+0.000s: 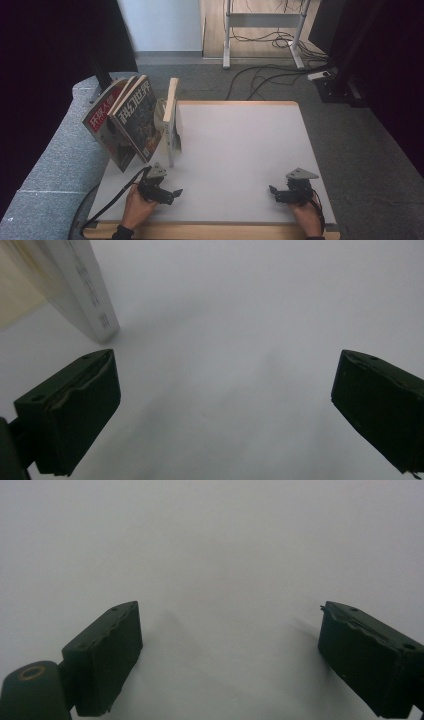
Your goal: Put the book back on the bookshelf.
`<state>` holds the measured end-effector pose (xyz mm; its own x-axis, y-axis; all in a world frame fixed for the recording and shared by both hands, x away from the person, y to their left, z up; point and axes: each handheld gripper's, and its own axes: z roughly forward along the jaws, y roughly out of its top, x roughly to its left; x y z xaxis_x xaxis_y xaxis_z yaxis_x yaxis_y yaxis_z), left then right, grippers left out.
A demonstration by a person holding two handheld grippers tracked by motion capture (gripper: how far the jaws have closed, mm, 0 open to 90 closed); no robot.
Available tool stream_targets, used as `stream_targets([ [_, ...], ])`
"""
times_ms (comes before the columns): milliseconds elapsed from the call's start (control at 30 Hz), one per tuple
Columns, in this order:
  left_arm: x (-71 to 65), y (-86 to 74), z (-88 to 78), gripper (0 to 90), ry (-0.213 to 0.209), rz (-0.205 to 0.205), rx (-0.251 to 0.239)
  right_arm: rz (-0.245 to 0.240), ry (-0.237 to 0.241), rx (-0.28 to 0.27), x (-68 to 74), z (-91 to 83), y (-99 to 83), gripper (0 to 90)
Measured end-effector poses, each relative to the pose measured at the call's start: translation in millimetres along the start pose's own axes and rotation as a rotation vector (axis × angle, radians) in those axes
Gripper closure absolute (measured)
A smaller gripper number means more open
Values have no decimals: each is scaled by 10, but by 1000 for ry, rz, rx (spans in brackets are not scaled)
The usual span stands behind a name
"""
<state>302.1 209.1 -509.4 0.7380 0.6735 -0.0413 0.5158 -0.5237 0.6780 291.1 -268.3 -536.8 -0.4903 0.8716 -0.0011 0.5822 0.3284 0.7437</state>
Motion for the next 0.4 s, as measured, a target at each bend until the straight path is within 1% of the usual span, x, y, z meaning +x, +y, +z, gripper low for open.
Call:
stream_targets([
  [67, -8, -66, 96, 0, 22, 24, 28, 0, 0, 0, 0, 0, 0, 100],
  [133, -6, -106, 152, 0, 30, 31, 42, -1, -1, 0, 0, 0, -1, 100],
  [167, 11, -121, 149, 0, 24, 14, 23, 0, -1, 0, 1, 0, -1, 100],
  [200, 17, -121, 147, 0, 32, 6, 24, -1, -1, -1, 1, -1, -2, 100],
  [400, 8, -124, 153, 0, 37, 10, 24, -1, -2, -2, 4, -1, -5, 100],
])
